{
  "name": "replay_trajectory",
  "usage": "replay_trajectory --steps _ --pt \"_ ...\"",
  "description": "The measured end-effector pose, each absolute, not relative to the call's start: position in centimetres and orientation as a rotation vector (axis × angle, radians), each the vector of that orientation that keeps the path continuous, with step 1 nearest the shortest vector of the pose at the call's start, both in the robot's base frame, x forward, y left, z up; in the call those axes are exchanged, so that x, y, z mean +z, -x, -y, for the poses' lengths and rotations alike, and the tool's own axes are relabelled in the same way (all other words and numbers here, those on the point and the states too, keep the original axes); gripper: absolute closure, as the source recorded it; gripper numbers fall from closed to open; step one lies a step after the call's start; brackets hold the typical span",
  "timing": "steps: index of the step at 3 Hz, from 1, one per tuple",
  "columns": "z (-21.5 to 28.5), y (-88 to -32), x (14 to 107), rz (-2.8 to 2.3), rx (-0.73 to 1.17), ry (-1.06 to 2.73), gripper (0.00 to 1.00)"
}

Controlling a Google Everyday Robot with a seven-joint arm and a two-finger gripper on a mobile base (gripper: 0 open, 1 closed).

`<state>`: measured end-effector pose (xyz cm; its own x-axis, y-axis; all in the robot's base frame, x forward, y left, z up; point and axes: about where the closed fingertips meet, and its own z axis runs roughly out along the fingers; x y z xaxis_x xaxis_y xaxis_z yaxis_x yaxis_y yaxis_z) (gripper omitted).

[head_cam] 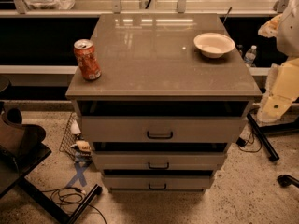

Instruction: Open bottom drawer

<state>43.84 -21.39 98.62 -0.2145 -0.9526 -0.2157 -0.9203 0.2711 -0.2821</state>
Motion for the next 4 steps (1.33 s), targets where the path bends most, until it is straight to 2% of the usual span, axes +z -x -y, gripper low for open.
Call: replay_trajectory --steps 2,4 --pt "21.9 -44.4 96.9 -2.170 -0.155 1.645 0.00" --pt "21.9 -42.0 84.2 -2.081 -0.017 1.619 0.00"
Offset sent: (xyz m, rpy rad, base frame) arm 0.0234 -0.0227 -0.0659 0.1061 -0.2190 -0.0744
